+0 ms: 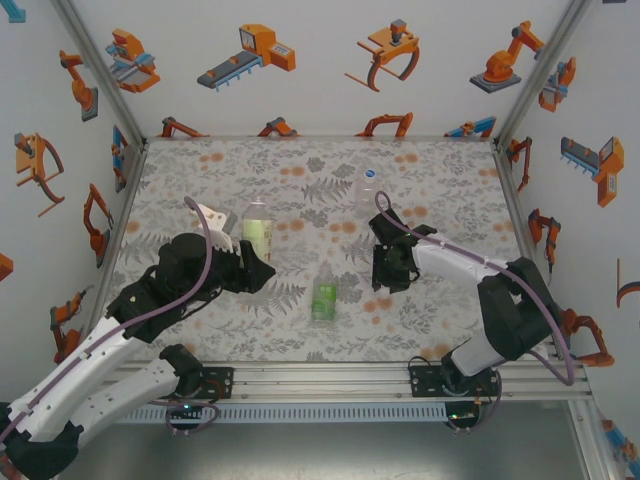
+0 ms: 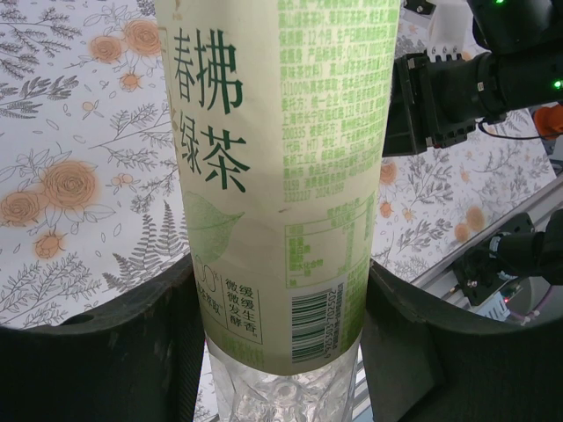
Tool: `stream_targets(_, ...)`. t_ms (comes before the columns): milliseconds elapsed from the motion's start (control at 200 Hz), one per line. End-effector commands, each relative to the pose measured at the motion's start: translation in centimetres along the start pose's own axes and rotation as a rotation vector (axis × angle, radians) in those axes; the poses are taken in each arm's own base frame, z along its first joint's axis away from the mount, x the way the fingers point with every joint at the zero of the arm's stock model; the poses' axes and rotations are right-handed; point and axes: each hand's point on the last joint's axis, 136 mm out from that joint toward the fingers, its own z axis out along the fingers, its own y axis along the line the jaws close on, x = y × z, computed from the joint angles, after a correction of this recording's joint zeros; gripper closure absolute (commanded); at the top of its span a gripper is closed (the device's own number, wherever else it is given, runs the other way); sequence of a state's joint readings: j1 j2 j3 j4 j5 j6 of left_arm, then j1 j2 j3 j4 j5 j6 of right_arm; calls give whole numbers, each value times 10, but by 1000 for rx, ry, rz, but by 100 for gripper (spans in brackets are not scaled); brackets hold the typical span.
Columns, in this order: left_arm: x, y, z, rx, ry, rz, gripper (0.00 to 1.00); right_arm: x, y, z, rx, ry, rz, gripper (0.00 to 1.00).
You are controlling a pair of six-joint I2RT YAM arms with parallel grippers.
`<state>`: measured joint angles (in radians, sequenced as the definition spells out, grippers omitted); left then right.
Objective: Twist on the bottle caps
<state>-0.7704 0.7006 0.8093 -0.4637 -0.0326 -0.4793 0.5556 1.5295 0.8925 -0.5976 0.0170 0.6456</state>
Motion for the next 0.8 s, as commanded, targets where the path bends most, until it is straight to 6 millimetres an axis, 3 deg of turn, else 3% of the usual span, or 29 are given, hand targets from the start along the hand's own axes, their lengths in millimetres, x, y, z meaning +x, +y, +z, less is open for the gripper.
stream_targets(0,-5,-2,-2,12,-25,-17,100,11,-7,8,32,32,-14,58)
stream_targets(441,-5,0,-3,10,-25,-24,100,19,-10,19,36,56,1,58)
stream_targets(796,-5,1,-3,5,-27,-29,100,-9,2,-21,4,-40,-20,58)
